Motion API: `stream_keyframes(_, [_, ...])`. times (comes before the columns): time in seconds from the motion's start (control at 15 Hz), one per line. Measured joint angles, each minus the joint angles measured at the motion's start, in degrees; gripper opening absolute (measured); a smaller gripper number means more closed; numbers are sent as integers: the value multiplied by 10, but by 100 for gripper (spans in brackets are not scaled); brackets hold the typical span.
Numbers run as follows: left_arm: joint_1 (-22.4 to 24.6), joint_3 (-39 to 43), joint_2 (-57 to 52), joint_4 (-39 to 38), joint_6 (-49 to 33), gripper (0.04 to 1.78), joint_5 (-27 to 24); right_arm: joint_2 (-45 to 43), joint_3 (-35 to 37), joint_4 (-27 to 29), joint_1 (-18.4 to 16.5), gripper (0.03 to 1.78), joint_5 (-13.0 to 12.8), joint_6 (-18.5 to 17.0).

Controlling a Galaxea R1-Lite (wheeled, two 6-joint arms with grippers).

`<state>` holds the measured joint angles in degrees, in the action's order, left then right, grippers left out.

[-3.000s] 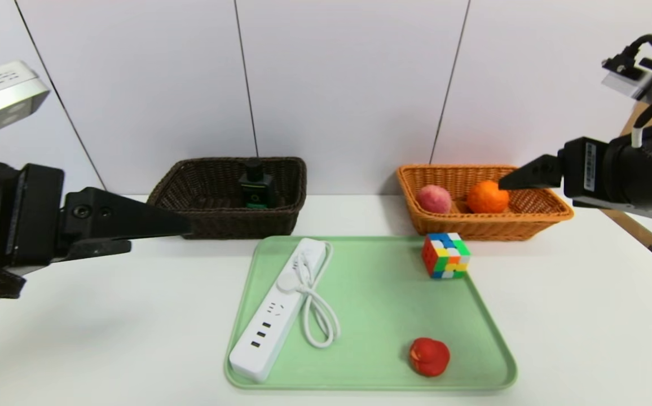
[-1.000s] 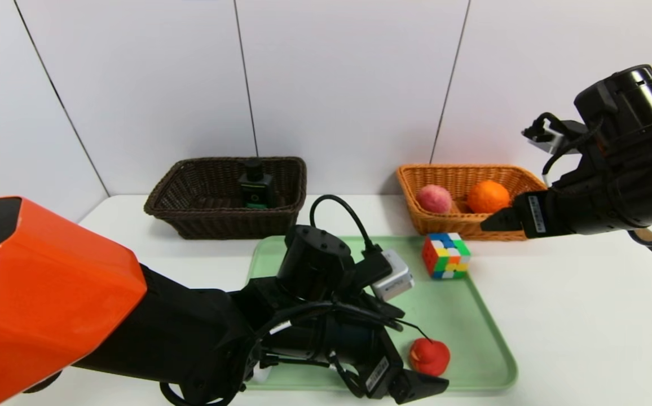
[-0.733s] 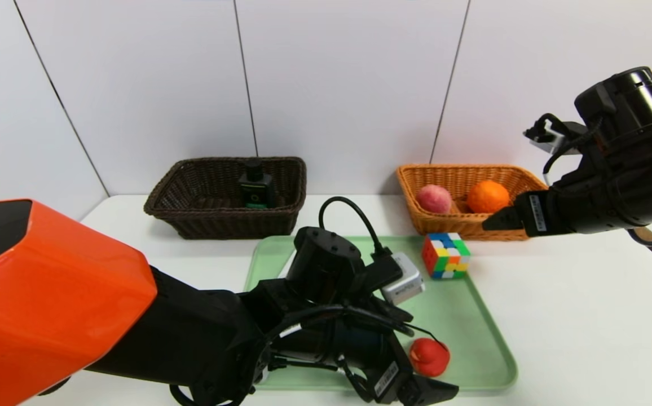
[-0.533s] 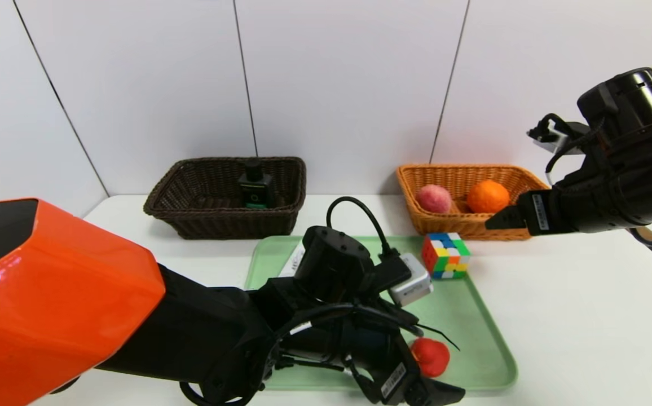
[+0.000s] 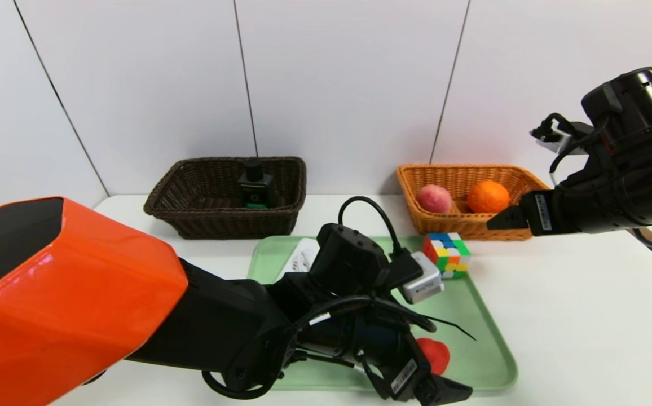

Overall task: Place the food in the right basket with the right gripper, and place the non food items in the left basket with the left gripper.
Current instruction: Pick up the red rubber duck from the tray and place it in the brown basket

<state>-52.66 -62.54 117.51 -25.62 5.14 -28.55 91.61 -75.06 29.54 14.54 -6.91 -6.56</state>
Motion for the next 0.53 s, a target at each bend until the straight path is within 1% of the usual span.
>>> stream_keyframes(0.53, [0,-1,16,-2,0,169,1,-4,3,0,-3,170,1,0])
